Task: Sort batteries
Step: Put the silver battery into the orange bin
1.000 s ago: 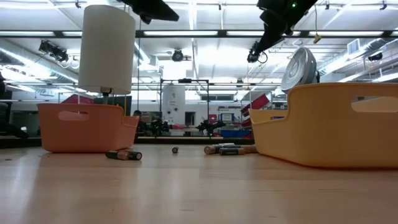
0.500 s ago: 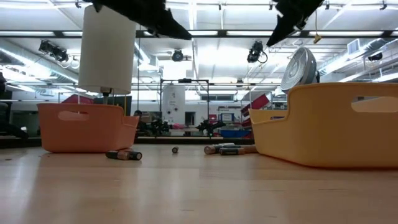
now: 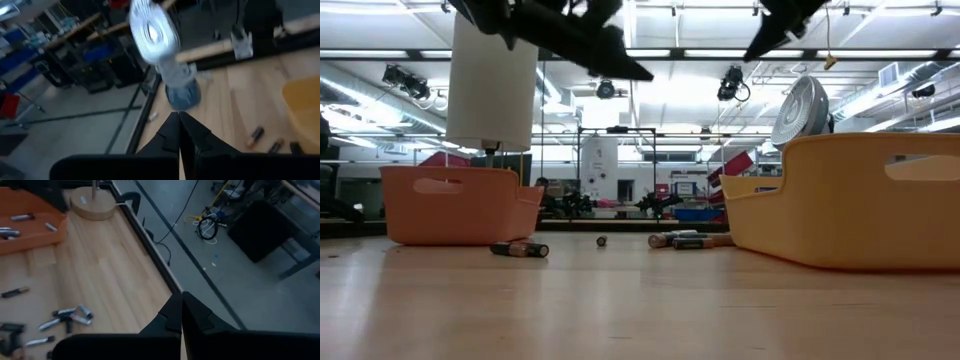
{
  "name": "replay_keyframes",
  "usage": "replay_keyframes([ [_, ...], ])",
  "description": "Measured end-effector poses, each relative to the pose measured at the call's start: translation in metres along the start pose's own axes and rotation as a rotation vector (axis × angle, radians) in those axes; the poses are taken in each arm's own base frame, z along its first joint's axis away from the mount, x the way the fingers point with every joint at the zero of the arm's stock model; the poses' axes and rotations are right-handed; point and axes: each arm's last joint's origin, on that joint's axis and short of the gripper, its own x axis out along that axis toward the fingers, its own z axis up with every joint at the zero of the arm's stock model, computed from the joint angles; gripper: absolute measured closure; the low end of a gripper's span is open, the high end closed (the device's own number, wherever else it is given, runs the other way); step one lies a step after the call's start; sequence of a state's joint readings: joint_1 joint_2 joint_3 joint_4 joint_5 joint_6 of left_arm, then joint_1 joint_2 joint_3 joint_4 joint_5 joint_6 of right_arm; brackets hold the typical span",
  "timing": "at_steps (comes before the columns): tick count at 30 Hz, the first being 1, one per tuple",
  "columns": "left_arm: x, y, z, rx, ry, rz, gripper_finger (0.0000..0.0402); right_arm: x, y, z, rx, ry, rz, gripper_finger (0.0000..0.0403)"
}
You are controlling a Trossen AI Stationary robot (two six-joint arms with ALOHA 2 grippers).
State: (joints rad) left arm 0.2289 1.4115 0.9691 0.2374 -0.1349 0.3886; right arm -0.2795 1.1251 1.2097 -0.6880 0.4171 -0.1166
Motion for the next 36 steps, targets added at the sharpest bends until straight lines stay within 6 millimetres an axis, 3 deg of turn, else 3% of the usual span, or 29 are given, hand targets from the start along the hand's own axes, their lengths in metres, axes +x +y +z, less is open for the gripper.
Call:
replay_keyframes([
  [8, -0.041, 0.011, 0.035, -0.063, -0.165, 0.029, 0.0401, 0.038, -0.009, 0.046, 0.064, 0.044, -0.056, 0.0403],
  [13, -0.078, 0.025, 0.055, -0.086, -0.261, 0.083, 0.0402, 0.075, -0.013, 0.055, 0.096, 0.160, -0.085, 0.0403],
  [22, -0.131, 0.040, 0.064, -0.076, -0.276, 0.134, 0.0402, 0.136, -0.013, 0.049, 0.022, 0.383, -0.098, 0.0403],
  [31, -0.149, 0.043, 0.063, -0.074, -0.263, 0.140, 0.0402, 0.198, -0.014, 0.020, -0.104, 0.580, -0.079, 0.0403],
  [36, -0.151, 0.044, 0.061, -0.063, -0.232, 0.163, 0.0402, 0.233, -0.017, -0.005, -0.017, 0.680, -0.111, 0.0403],
])
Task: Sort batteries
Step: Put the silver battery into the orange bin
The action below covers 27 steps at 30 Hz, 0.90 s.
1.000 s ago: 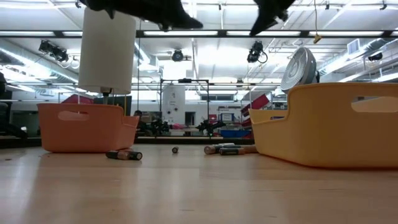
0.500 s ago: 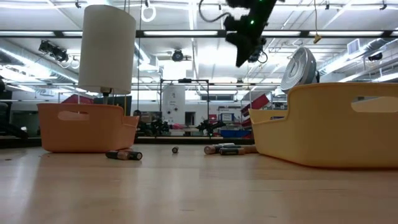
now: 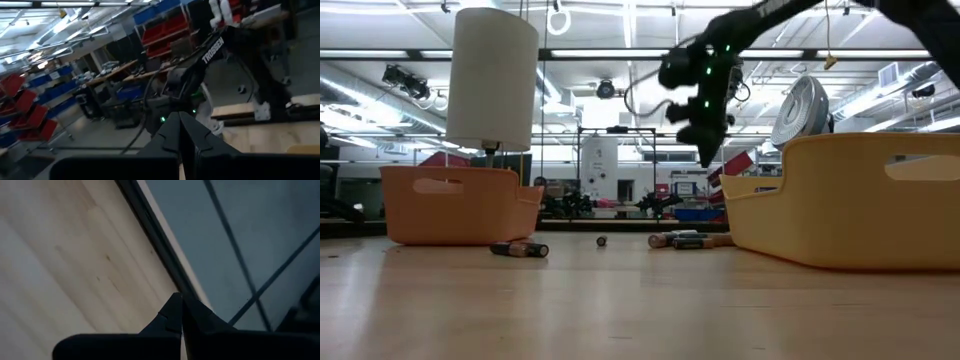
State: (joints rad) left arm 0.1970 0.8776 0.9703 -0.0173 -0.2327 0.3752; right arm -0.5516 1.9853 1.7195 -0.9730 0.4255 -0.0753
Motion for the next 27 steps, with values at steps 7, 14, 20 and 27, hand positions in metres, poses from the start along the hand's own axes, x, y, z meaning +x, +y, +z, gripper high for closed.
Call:
replay_keyframes([
  [7, 0.000, 0.000, -0.004, 0.025, 0.058, 0.031, 0.0402, 0.038, 0.010, -0.003, 0.092, 0.114, -0.033, 0.0403],
  [14, 0.000, 0.000, -0.005, 0.025, 0.061, 0.032, 0.0402, 0.068, 0.017, -0.009, 0.076, 0.220, -0.050, 0.0403],
  [20, 0.000, -0.001, -0.006, 0.028, 0.071, 0.028, 0.0402, 0.080, 0.006, -0.014, 0.071, 0.277, -0.133, 0.0403],
  [27, 0.000, -0.001, -0.007, 0.031, 0.081, 0.027, 0.0402, 0.085, -0.019, -0.023, 0.094, 0.335, -0.142, 0.0403],
])
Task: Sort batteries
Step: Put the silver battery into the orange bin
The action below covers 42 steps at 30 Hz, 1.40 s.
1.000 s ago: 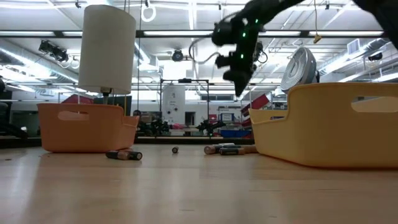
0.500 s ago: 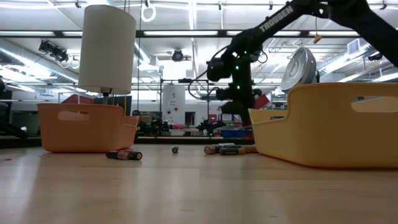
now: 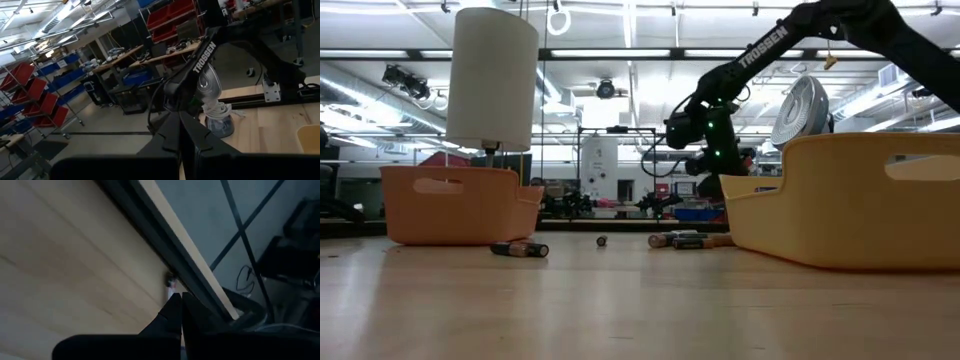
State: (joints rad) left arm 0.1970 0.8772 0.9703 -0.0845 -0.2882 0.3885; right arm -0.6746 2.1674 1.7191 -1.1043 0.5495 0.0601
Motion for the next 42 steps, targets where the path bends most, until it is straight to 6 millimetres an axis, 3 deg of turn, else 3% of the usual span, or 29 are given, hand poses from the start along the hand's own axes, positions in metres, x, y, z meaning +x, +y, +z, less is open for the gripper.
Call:
replay_keyframes([
  [9, 0.000, -0.001, -0.001, 0.000, 0.015, -0.005, 0.0402, 0.015, -0.021, 0.000, 0.048, 0.035, 0.066, 0.0403],
  [24, 0.000, -0.001, -0.002, -0.003, 0.016, -0.006, 0.0402, 0.022, -0.029, 0.000, 0.085, 0.050, 0.194, 0.0403],
  [36, 0.000, -0.001, -0.002, -0.003, 0.017, -0.006, 0.0402, 0.057, -0.028, -0.015, 0.097, 0.092, 0.190, 0.0403],
  [42, 0.000, -0.001, -0.002, -0.003, 0.016, -0.006, 0.0402, 0.060, -0.030, -0.013, 0.095, 0.066, 0.094, 0.0403],
])
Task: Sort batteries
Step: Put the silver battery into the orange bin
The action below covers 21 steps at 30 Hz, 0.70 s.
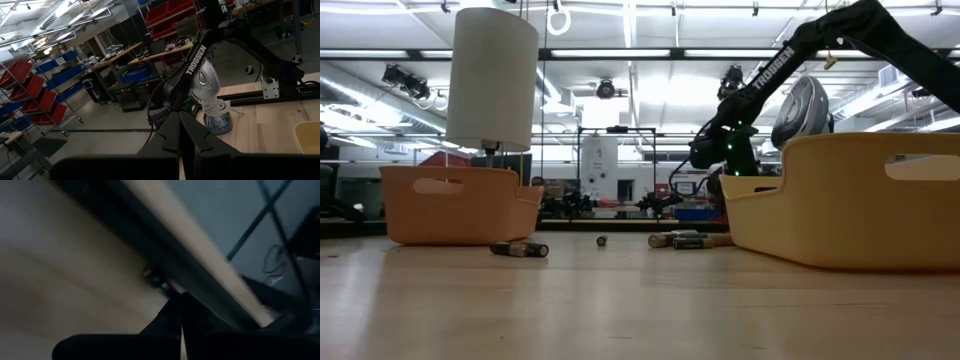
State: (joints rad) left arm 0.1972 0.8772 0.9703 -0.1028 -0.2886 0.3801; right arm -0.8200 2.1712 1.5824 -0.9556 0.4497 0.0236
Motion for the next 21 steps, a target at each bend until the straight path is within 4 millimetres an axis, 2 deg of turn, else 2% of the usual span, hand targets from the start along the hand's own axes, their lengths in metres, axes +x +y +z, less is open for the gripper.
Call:
replay_keyframes([
  [10, 0.000, 0.000, 0.000, 0.000, -0.001, 0.000, 0.0402, 0.003, 0.002, -0.003, 0.006, 0.004, 0.099, 0.0403],
  [12, 0.000, 0.000, 0.000, 0.000, -0.001, 0.000, 0.0402, 0.002, 0.009, -0.004, -0.006, 0.010, 0.218, 0.0403],
  [21, 0.000, 0.000, 0.000, -0.001, -0.005, 0.002, 0.0402, -0.024, 0.044, 0.004, -0.132, -0.096, 0.229, 0.0403],
])
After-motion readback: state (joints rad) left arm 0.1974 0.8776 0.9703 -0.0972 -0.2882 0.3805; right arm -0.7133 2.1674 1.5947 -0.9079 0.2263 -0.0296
